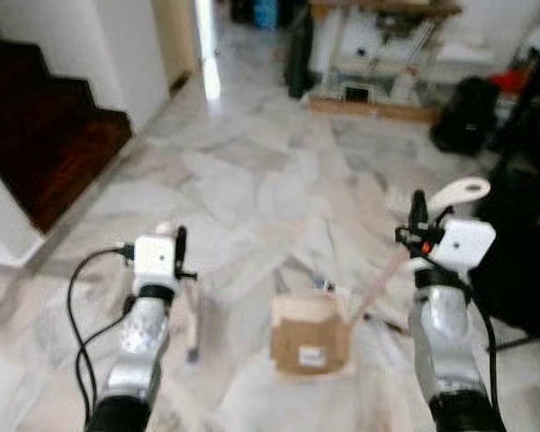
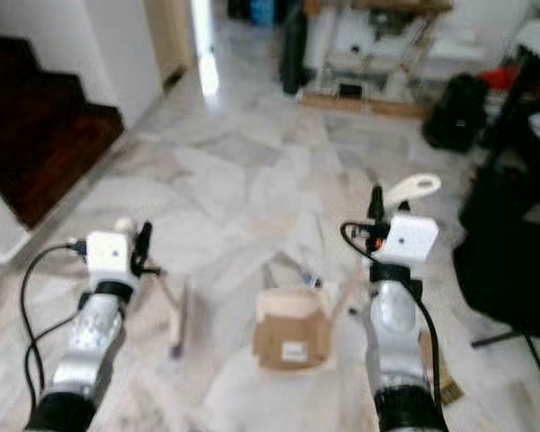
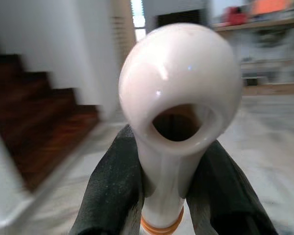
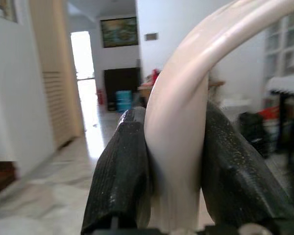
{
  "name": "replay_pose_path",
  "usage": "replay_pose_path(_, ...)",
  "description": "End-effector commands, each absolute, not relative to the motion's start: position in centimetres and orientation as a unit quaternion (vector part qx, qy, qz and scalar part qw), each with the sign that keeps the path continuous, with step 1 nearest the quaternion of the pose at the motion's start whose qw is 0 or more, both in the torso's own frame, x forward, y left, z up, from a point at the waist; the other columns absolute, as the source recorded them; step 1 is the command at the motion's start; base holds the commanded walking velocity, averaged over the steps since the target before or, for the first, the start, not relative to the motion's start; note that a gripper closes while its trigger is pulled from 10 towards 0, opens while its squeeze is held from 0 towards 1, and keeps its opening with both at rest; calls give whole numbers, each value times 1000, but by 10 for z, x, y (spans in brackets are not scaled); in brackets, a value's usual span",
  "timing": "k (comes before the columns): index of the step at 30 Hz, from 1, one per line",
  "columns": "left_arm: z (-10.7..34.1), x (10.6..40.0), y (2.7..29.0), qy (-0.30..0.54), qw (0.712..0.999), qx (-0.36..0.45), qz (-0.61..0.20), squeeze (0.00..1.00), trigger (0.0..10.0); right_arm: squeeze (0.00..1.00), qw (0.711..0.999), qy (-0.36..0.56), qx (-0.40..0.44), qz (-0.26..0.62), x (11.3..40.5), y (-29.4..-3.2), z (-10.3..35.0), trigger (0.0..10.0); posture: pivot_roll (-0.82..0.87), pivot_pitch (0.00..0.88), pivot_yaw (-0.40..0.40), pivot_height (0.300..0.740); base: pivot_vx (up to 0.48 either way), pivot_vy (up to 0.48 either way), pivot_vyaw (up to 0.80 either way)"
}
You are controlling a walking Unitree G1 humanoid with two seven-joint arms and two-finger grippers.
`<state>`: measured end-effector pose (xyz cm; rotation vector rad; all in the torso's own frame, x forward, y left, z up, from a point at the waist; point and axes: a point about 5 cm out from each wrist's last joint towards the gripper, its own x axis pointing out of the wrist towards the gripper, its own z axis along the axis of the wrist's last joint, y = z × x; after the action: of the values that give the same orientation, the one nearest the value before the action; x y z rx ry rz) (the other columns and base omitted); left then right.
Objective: Sweep floor
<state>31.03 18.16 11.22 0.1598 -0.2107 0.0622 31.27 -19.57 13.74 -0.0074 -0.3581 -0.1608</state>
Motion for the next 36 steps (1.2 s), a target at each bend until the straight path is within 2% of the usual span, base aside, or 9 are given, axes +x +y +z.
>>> replay_pose_path(1, 124, 313, 182, -134, 987, 77, 41, 0, 10000, 0, 978, -193, 0, -77, 317, -196, 146, 10000, 83, 0, -28, 740, 0, 0, 700)
replay_pose_path(8, 128, 315, 179, -129, 989, 74, 23, 0, 10000, 0, 975, -203, 4, -95, 319, -202, 151, 10000, 73, 0, 19, 740, 0, 0, 691)
replay_pose_path(13, 132, 318, 169, -135, 988, 72, 8, 0, 10000, 0, 974, -205, 5, -98, 320, -205, 152, 10000, 77, 0, 10, 740, 0, 0, 691)
replay_pose_path(24, 131, 309, 173, -134, 989, 66, 24, 0, 10000, 0, 976, -200, 19, -83, 325, -193, 153, 10000, 104, 0, -12, 740, 0, 0, 693)
replay_pose_path(36, 132, 304, 169, -132, 989, 63, 19, 0, 10000, 0, 976, -201, 19, -80, 325, -192, 153, 10000, 104, 16, -12, 740, 0, 0, 697)
